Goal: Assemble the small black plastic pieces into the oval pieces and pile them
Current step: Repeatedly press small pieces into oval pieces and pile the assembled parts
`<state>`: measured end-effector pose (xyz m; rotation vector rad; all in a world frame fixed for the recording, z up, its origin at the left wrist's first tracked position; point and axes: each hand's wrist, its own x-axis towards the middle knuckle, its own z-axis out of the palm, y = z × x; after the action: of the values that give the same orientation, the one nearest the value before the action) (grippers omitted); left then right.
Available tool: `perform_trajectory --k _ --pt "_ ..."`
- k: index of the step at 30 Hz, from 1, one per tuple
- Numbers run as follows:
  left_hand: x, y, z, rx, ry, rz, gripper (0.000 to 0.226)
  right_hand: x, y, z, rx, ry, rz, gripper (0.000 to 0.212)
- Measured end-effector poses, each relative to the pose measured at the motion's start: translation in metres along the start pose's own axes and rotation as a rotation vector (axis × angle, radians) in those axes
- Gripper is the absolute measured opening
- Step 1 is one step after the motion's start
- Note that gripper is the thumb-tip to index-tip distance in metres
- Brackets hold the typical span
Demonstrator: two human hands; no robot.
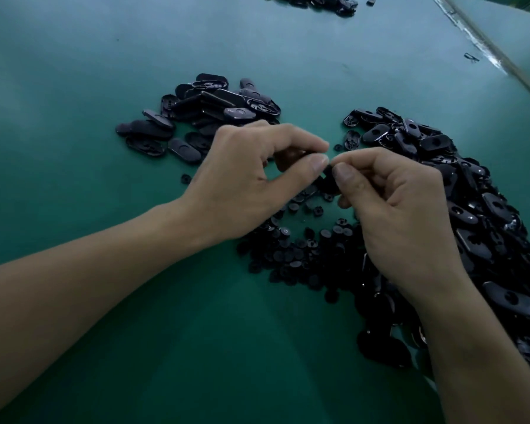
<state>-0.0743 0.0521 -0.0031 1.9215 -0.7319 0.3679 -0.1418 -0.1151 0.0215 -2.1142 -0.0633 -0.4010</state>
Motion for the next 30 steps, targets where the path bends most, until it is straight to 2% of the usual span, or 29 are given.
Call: perform_trajectory --k 3,6,9,11,17,23,30 --pt "-0.001 0.000 0.001 -0.073 -0.035 -0.018 0.013 -0.001 0.002 0.001 -0.034 0.030 0.013 0.016" --pt "0.002 -0.002 0.001 -0.128 -0.009 -0.069 0.009 -0.001 0.008 0.000 -0.190 0.060 0.037 0.010" --pt "0.005 -0.005 -0.002 -0.178 0.061 -0.123 0.007 -0.002 0.014 0.001 -0.413 -0.009 0.081 0.017" --pt "0.005 -0.007 -0.002 -0.198 0.083 -0.132 0.007 -0.004 0.015 0.002 -0.478 -0.044 0.091 0.020" --pt "0.005 -0.009 -0.002 -0.232 0.080 -0.134 0.012 -0.006 0.011 0.004 -0.451 -0.018 0.133 0.020" --pt "0.005 -0.009 -0.001 -0.304 0.071 -0.158 0.021 -0.006 0.008 0.002 -0.480 -0.087 0.167 0.015" --pt "0.004 -0.009 0.000 -0.275 0.071 -0.126 0.013 -0.005 0.007 0.004 -0.448 -0.121 0.166 0.005"
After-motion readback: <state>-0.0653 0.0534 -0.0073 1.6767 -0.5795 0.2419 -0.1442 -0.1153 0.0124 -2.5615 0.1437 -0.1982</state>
